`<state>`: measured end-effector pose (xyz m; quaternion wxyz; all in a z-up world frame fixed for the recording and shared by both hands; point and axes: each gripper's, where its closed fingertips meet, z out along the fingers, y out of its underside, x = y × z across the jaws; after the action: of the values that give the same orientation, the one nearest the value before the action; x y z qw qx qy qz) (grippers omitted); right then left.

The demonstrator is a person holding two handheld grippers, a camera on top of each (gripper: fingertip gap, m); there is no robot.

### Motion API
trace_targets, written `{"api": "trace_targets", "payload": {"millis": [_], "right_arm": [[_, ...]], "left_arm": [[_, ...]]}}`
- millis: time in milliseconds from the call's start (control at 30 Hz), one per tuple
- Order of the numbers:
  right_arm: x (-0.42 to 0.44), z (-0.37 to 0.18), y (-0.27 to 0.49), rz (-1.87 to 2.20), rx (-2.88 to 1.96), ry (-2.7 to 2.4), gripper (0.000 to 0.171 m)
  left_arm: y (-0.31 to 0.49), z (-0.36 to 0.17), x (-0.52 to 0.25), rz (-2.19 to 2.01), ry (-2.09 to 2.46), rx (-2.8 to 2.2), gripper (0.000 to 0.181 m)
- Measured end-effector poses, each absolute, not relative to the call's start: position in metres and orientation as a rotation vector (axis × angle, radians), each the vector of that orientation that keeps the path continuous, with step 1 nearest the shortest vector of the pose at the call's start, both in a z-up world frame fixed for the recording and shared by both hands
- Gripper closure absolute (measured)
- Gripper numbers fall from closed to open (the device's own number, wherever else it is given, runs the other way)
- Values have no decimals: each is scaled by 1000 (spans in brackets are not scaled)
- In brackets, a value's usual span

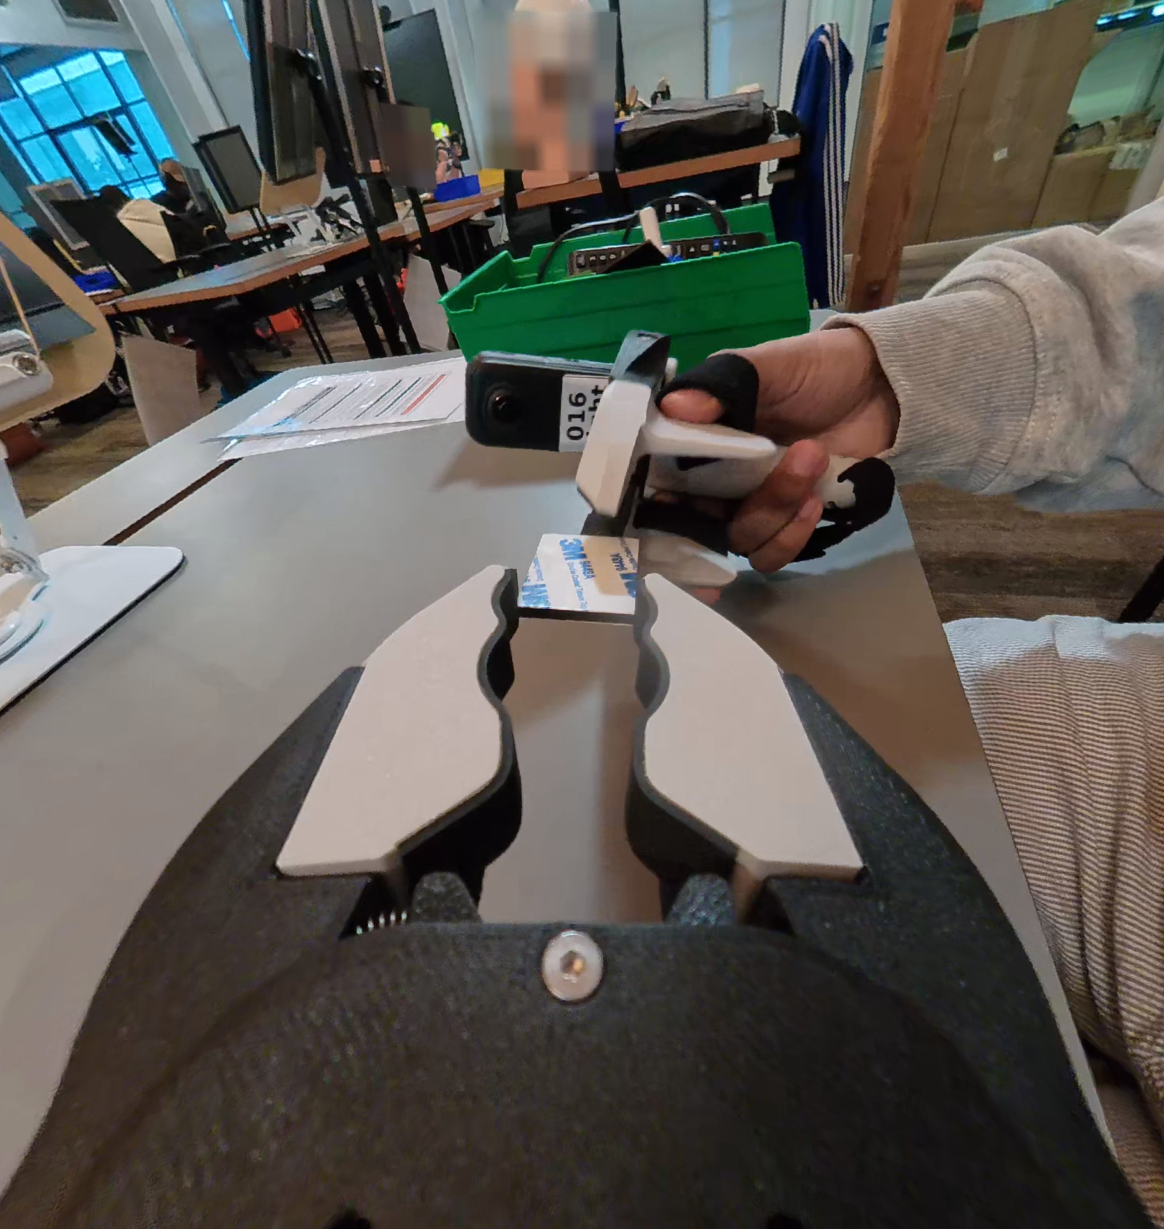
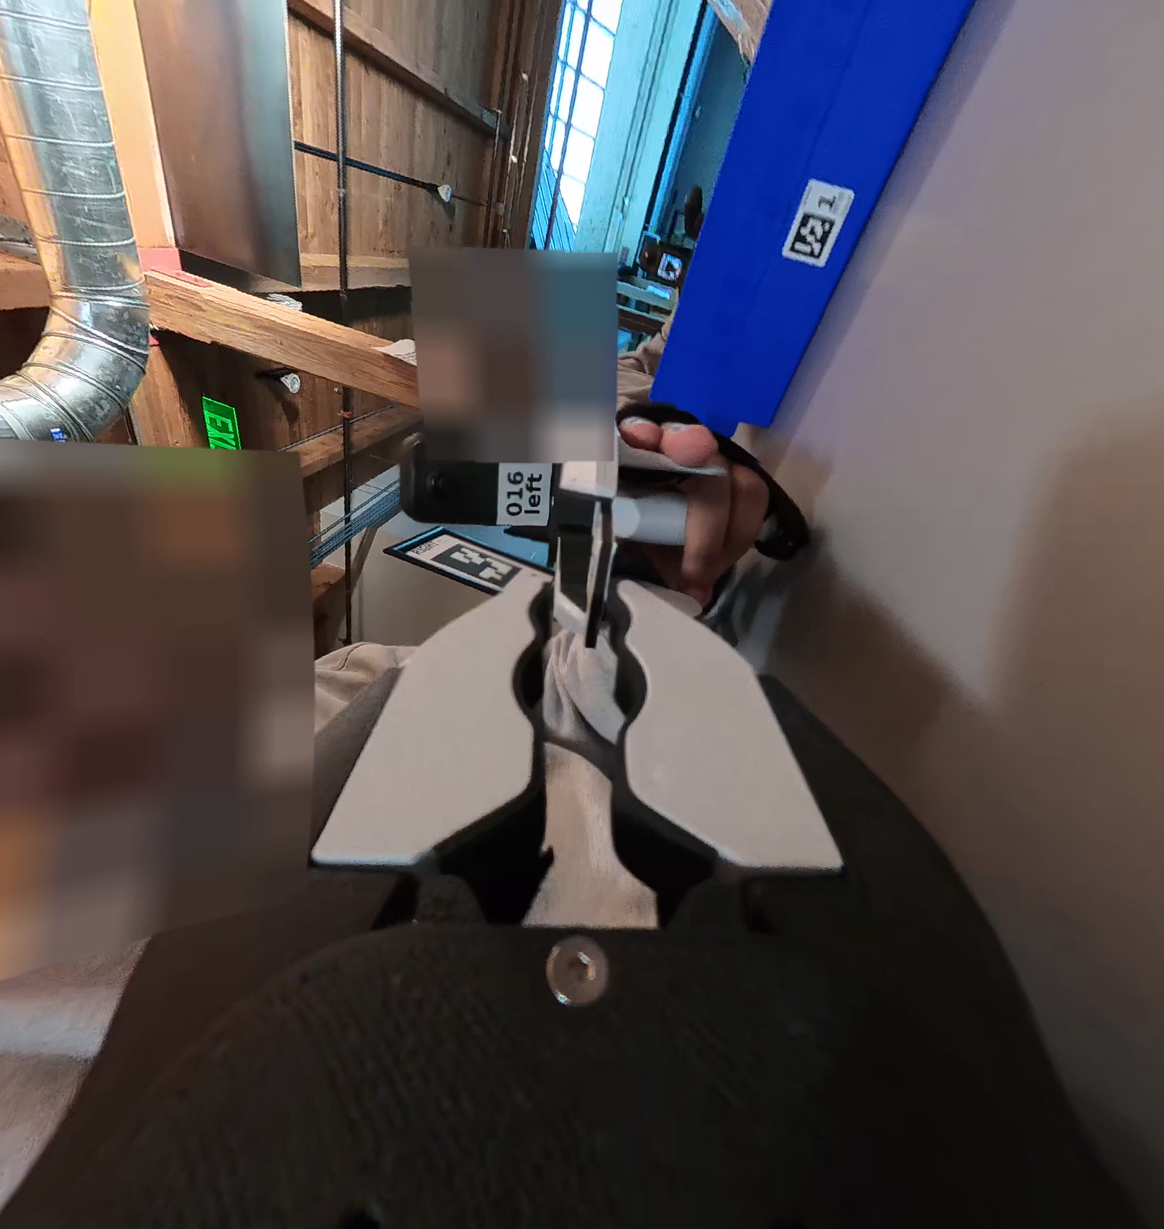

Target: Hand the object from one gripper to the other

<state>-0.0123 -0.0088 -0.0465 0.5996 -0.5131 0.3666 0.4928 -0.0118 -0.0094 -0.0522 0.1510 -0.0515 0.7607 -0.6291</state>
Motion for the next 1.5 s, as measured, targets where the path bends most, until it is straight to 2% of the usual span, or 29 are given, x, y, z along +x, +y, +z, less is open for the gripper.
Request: {"api": "trace_targets", "payload": {"millis": [33, 100, 300, 467, 700, 800, 933, 1100, 1400, 1433, 1500], "right_arm": [[-9, -45, -9, 1118, -1174, 851, 144], [-3, -40, -12, 1059, -1144, 830, 132], [6, -13, -24, 730, -1164, 646, 127], [5, -26, -17, 367, -1402, 544, 122], [2, -22, -14, 348, -1377, 507, 110], [-4, -26, -10, 317, -1441, 463, 112], [-10, -36, -4, 353, -1505, 461, 127], [-13, -35, -5, 347, -1517, 438, 138], [-12, -32, -4, 283, -1525, 413, 139], [-12, -31, -4, 275, -1523, 413, 139], [-9, -31, -6, 261, -1516, 428, 138]], "left_arm": [[-8, -51, -10, -1810, 2177, -164, 148], [-6, -49, -6, -1835, 2158, -210, 148], [1, -39, -2, -2054, 2182, -382, 149], [9, -28, 0, -2240, 2137, -471, 148], [6, -28, -7, -2289, 2171, -449, 147], [1, -32, -11, -2258, 2212, -416, 148], [-2, -35, -14, -2246, 2233, -395, 148], [-4, -37, -16, -2228, 2249, -385, 149], [-4, -36, -16, -2270, 2246, -405, 148], [-4, -35, -15, -2269, 2230, -414, 146], [-3, -34, -10, -2257, 2186, -443, 128]]}}
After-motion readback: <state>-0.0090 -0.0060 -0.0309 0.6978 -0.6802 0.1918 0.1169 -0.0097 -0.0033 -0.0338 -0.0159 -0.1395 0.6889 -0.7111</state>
